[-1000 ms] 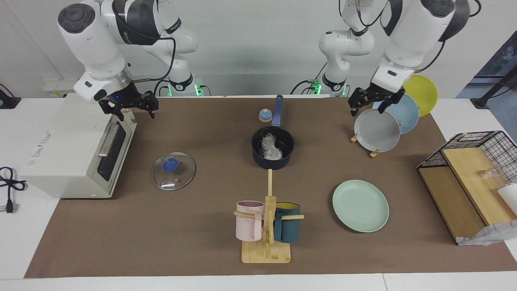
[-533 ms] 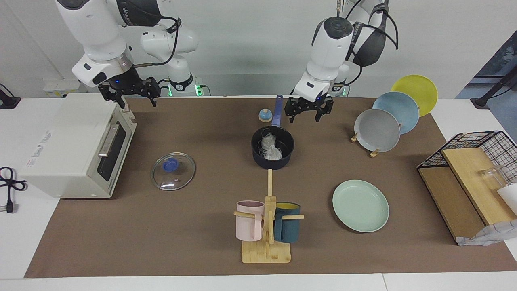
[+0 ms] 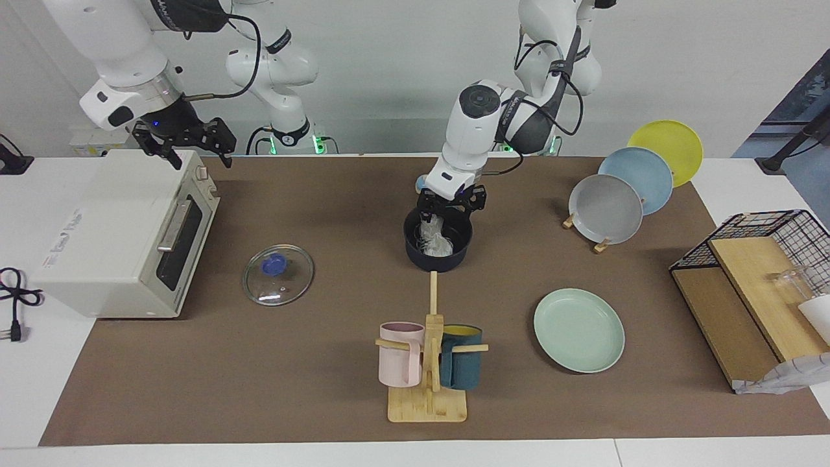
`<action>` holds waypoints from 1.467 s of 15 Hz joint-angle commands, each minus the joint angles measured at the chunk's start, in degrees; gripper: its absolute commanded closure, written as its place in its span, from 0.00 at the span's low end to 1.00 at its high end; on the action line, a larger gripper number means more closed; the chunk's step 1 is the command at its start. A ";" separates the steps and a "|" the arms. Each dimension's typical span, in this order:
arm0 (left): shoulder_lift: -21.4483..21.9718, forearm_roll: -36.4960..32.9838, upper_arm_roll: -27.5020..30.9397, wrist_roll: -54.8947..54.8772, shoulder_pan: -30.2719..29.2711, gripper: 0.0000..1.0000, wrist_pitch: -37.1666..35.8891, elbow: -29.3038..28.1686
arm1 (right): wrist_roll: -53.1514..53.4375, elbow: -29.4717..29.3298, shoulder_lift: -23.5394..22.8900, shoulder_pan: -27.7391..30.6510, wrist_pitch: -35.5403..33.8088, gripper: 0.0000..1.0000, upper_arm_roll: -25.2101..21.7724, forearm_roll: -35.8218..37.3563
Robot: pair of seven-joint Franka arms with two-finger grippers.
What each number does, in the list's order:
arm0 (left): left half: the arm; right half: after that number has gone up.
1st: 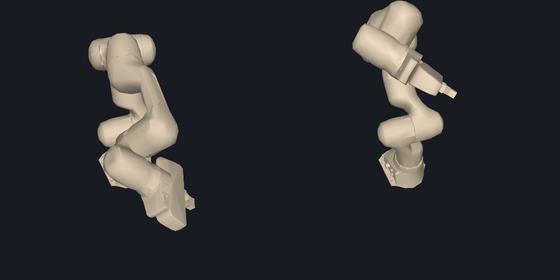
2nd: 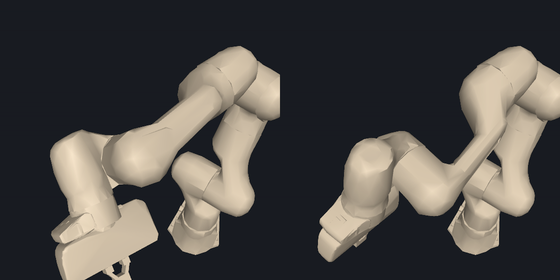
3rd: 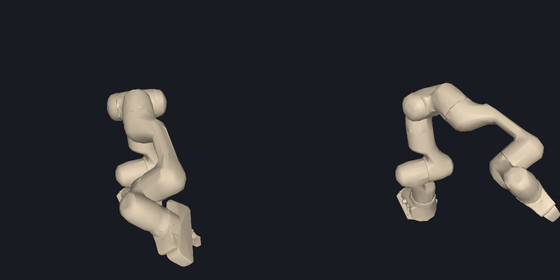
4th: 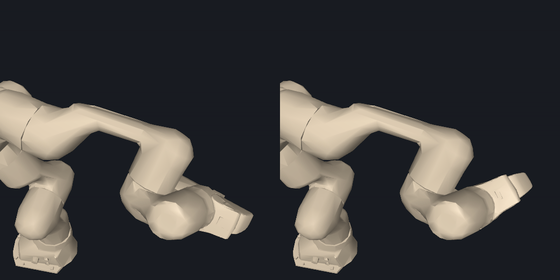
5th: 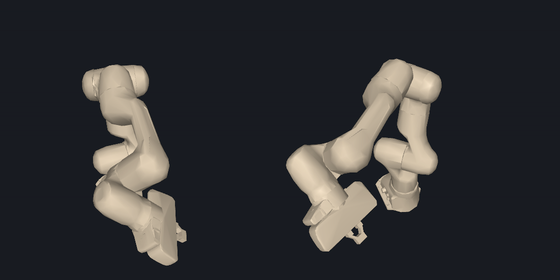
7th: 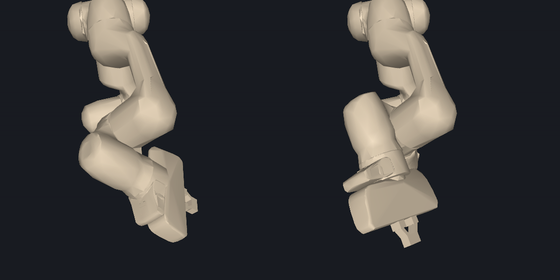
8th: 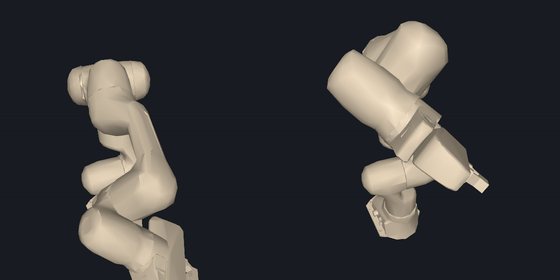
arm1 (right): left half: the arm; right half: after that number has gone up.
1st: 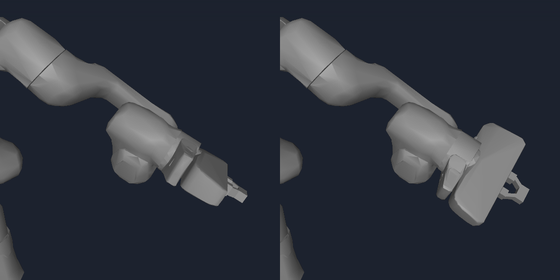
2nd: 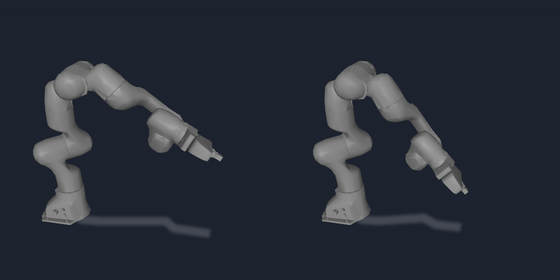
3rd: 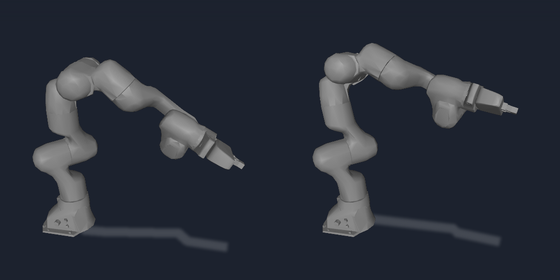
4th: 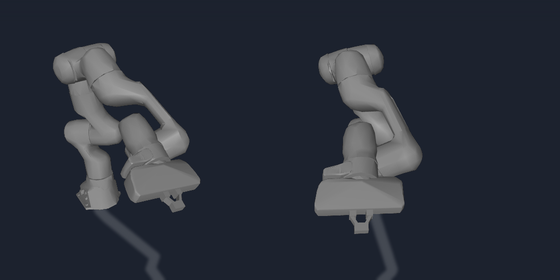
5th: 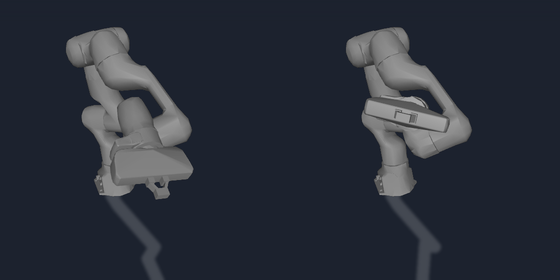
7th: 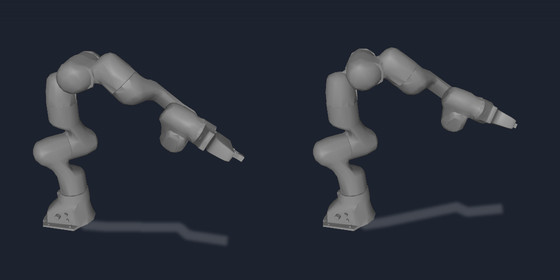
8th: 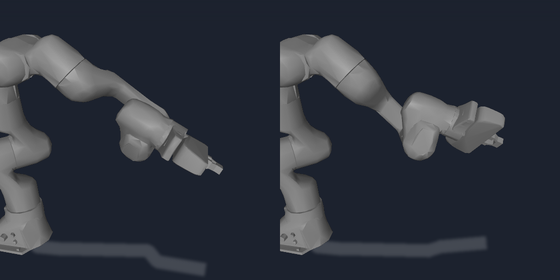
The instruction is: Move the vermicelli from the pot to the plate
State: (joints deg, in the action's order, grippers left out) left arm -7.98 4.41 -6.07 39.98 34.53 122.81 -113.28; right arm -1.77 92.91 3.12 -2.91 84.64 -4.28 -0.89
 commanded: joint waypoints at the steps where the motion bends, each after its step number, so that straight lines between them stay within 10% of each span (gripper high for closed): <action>1: -0.37 0.69 0.98 2.38 2.30 0.00 3.57 -2.81 | 0.80 -1.25 -0.66 0.71 -1.49 0.00 1.12 -0.60; 10: -5.37 0.69 1.06 2.47 4.67 0.04 9.81 -5.10 | 1.60 -2.82 -2.41 3.26 0.36 0.00 3.32 -0.08; 11: -5.73 0.69 0.98 2.47 4.67 0.22 10.17 -5.02 | 1.60 -3.09 -2.50 4.13 0.18 0.00 3.93 -0.07; 13: -5.82 0.69 1.06 1.86 4.58 0.96 9.64 -4.58 | 1.68 -3.09 -2.33 5.72 -0.95 0.00 5.34 -0.42; 22: -0.82 0.86 1.24 0.89 2.92 1.00 -3.61 2.09 | -0.51 -3.18 -2.15 4.06 -0.87 0.00 3.32 0.10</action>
State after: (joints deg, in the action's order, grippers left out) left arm -11.24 4.41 -5.21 41.80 37.85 123.76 -113.11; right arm 0.41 90.71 1.53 1.19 83.50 -0.81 -0.86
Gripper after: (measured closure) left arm 0.846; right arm 0.000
